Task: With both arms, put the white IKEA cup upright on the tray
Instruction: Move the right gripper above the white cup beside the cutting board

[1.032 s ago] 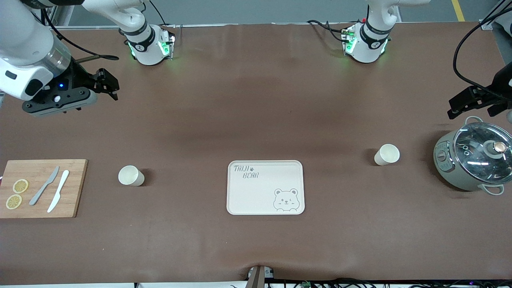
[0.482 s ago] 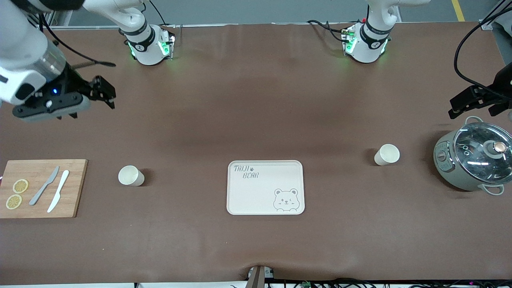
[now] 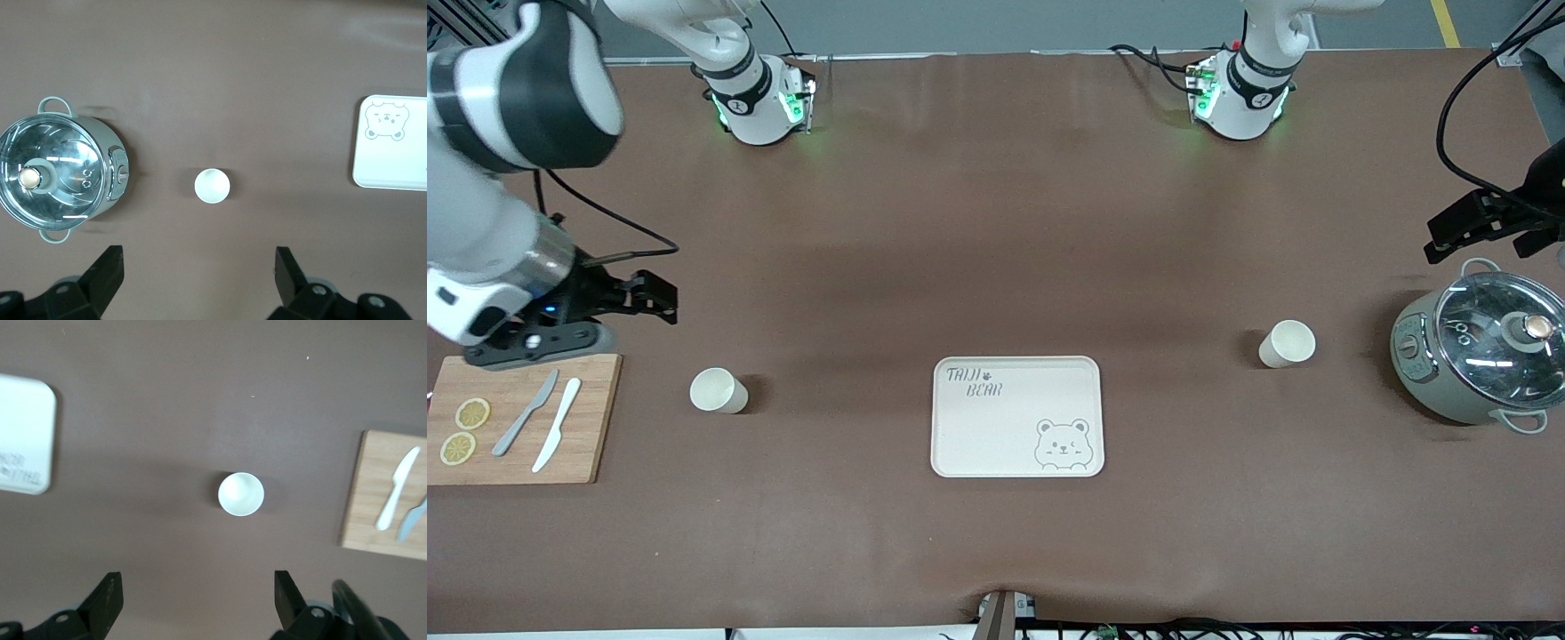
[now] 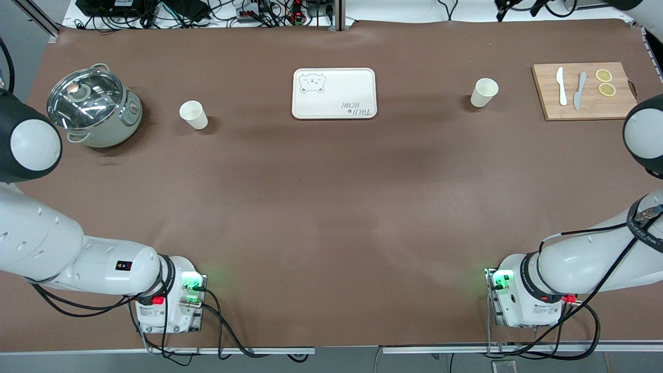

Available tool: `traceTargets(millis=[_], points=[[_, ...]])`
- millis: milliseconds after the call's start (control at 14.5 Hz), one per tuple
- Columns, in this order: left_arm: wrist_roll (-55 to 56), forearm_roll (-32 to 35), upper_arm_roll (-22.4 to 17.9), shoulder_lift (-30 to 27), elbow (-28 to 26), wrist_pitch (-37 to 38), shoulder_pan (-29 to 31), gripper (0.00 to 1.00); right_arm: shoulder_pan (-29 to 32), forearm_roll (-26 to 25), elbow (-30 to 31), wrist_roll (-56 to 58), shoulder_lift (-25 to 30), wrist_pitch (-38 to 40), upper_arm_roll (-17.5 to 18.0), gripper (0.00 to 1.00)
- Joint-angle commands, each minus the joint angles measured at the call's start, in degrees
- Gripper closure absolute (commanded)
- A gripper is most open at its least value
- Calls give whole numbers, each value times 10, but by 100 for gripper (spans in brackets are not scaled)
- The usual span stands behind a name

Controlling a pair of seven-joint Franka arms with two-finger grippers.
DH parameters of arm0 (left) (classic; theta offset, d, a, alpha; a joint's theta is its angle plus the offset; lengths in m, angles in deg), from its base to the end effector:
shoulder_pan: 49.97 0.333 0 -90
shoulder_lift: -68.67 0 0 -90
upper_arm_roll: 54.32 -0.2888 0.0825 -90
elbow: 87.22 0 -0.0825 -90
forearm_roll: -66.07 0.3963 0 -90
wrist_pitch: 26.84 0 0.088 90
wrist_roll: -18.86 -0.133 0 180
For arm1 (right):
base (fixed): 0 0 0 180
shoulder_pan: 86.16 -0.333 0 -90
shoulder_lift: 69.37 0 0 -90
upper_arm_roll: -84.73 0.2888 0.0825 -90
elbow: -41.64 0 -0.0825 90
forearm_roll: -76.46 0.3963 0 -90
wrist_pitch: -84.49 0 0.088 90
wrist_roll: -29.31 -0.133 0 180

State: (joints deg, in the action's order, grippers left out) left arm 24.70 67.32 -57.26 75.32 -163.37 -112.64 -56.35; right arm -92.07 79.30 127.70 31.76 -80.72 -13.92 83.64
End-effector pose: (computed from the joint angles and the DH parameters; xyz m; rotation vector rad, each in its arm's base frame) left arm 0.5920 -0.0344 0.6137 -3.1164 -0.0679 -0.0851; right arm 0.6289 0.0598 0.4993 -3.0902 -0.1864 -0.0256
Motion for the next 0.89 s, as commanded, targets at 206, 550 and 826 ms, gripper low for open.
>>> traceTargets(millis=[206,550,826], points=[[6,-9,6,-8,3,5,6,0,32,14,3,-13,10,4,10,0],[6,-9,6,-8,3,5,6,0,30,11,5,-12,11,8,10,0],[6,-10,6,-8,2,5,6,0,30,2,5,-11,10,7,11,0]])
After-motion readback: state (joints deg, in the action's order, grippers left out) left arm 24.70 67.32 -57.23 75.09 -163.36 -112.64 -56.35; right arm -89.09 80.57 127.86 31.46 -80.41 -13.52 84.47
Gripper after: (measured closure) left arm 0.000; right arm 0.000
